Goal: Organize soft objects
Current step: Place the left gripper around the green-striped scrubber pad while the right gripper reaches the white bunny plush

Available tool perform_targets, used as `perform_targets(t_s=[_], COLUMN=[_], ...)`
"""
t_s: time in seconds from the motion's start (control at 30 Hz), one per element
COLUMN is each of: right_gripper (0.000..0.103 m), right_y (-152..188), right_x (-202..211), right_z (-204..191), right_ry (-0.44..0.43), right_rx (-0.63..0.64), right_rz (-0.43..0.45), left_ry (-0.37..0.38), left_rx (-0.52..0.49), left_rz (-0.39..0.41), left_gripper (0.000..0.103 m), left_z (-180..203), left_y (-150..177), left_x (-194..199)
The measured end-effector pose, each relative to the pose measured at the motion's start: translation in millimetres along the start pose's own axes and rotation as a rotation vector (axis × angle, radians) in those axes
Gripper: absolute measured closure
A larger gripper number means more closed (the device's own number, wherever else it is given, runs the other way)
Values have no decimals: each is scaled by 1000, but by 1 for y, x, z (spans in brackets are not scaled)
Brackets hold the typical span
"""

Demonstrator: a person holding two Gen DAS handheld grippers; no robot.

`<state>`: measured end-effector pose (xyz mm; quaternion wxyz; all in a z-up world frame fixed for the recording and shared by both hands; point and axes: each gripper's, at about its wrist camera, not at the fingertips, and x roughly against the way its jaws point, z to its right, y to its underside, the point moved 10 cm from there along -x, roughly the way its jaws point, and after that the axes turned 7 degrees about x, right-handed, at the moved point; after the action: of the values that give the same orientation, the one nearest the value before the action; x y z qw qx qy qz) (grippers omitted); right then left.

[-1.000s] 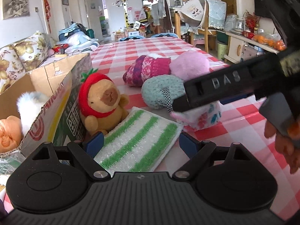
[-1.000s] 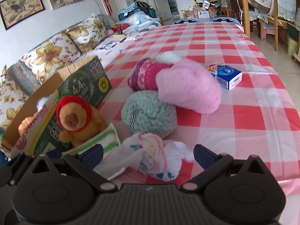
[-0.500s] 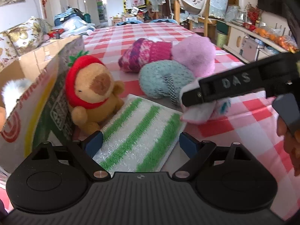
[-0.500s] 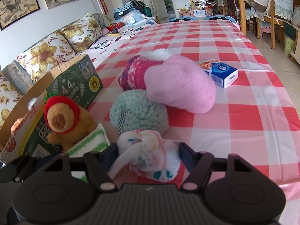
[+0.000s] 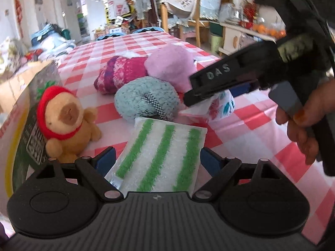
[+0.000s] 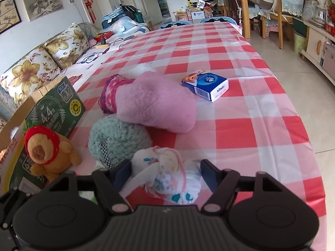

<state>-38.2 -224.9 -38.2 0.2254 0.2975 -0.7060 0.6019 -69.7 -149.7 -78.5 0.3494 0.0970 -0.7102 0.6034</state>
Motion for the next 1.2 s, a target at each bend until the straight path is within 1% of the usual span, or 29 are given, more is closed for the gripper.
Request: perform_targets(t_s=[0.03,0.1,0.23,0.27,0.43,0.47,0.53,0.57,0.6,0.63,0.73,0.83,1.1,1.17,1.2], right_gripper=[17,13,12,12,12,13,23,25,32,34,35,36,37,37,37], right_y=[0,-1,0,0,3,3,4,4,4,4,4,3,-8,-12,-15], right_x=[0,0,-4,-6,-8,-8,-8,-8,-8,-7,-6,-5,13,19,21], right_z=[-1,-6,-8,-7,-9,-10,-10,-10,-10,-10,-10,-11,-14,-15,-15], right_ry=[1,-9,-9,-9,-7,-4,4,8,17,23,37,57,73,71,70], right_rx=[5,19,28,27,33,38,47,49,54,63,80,107,111,100,93], right_rz=[1,5,-8,-14,-34,-38,-49,-55,-56,-57,-62,-59,-18,-5,3], left_ry=[1,-1,-14,-17,-13,-10,-8,-8,-8,-9,-5,5,57,77,89], left_rx=[-18,-50,-78,-82,-68,-67,-66,-62,-59,-56,-50,-31,84,121,141], left_rz=[-10,-37,-66,-62,-65,-65,-62,-61,-60,-59,-56,-56,-56,-54,-50], left_gripper=[0,0,0,0,0,0,4,5,6,8,12,15,22,28,39], left_z=[3,7,9,9,12,13,14,15,9,10,8,-1,-10,-11,-10], left_y=[1,3,0,0,-4,-5,-4,-4,-5,-6,-9,-11,-18,-20,-22], left_x=[-4,-12,-30,-32,-40,-41,-39,-41,-37,-36,-33,-23,-22,-18,-17])
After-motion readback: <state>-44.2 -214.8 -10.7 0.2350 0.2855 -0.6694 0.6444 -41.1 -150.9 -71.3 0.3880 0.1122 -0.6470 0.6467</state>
